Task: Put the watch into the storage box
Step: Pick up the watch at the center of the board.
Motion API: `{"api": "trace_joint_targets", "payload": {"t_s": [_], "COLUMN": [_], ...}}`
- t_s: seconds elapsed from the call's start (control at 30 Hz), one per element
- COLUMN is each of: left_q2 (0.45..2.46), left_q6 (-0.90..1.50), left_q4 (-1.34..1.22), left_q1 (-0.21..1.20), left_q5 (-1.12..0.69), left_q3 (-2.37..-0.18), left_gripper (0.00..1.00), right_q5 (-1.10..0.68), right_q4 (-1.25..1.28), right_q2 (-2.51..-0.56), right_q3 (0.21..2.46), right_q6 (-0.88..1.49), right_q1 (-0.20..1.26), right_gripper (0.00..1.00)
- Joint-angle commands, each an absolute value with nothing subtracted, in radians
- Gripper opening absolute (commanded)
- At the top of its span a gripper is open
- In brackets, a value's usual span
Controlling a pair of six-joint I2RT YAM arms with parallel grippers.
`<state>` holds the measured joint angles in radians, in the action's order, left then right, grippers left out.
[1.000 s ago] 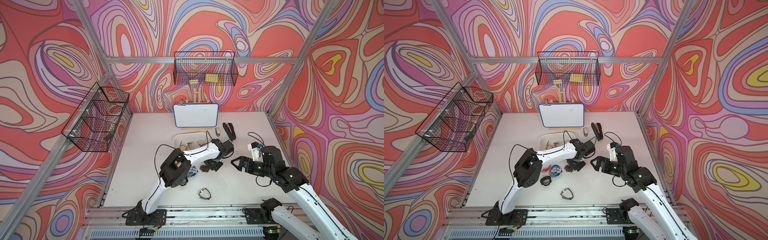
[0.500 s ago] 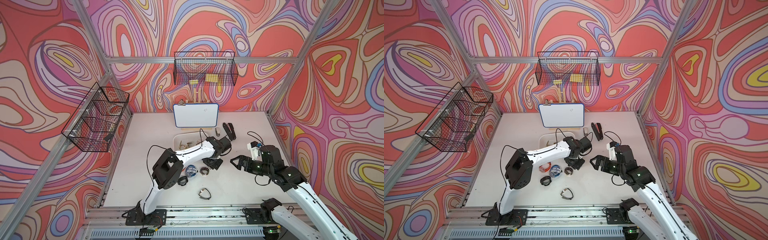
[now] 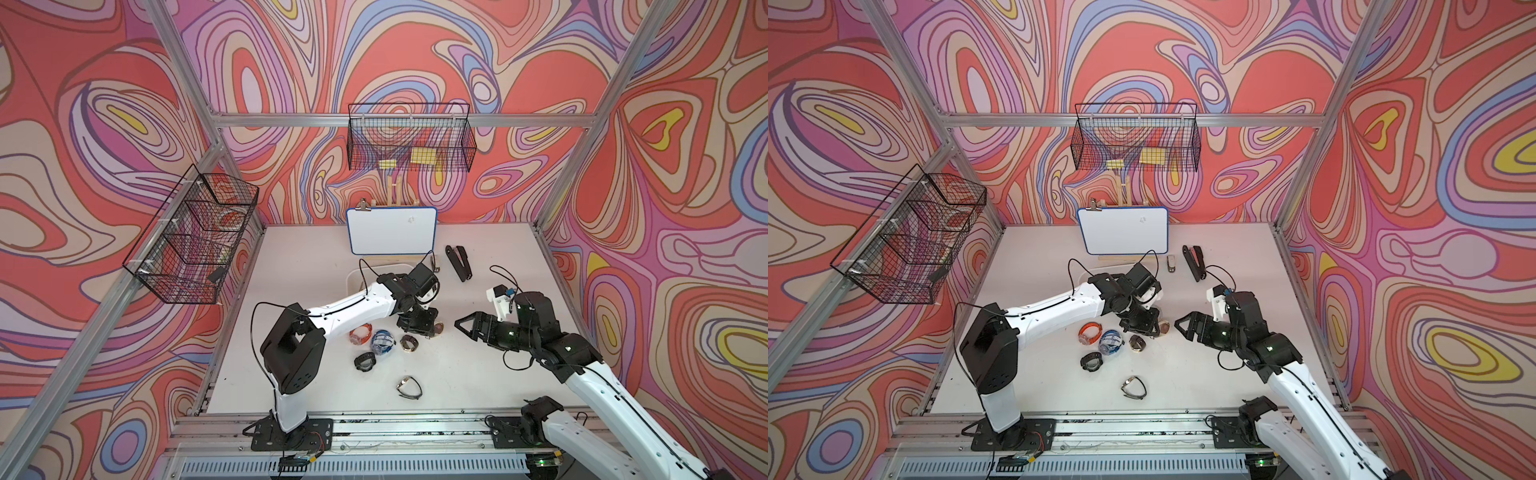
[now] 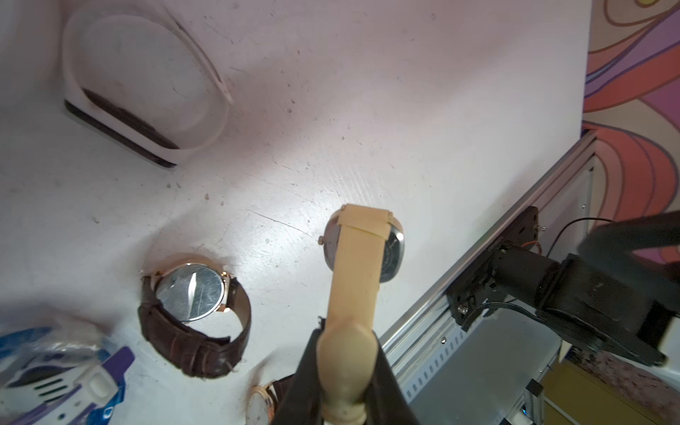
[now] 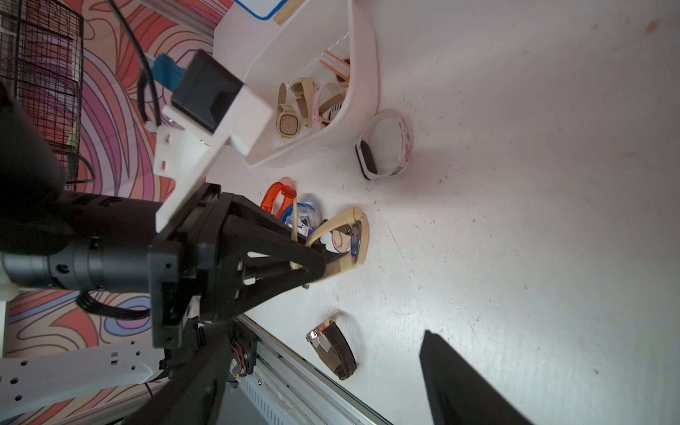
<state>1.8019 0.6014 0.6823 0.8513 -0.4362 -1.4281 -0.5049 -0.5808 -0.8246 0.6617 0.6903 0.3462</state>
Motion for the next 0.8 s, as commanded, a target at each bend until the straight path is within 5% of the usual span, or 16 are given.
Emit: {"api": "trace_joint_targets", "payload": {"t_s": [0.0, 0.77], "left_q2": [1.751, 1.717], "left_q6": [0.664, 0.692], "left_q4": [0.592, 0.552], "left_q1": [0.846, 0.844], "left_q5": [-0.48, -0.508], "left_q3": [-1.4, -1.364], "left_gripper": [0.13, 0.13], "right_q5": [-0.593, -0.622], "right_q4": [-0.481, -0.384], "right_q2": [-0.851, -1.056], "right_q3": [0.632, 0.63], "right_q6": [0.724, 0.672], "right_q1": [0.343, 0.345], "right_gripper": [0.78, 0.52]}}
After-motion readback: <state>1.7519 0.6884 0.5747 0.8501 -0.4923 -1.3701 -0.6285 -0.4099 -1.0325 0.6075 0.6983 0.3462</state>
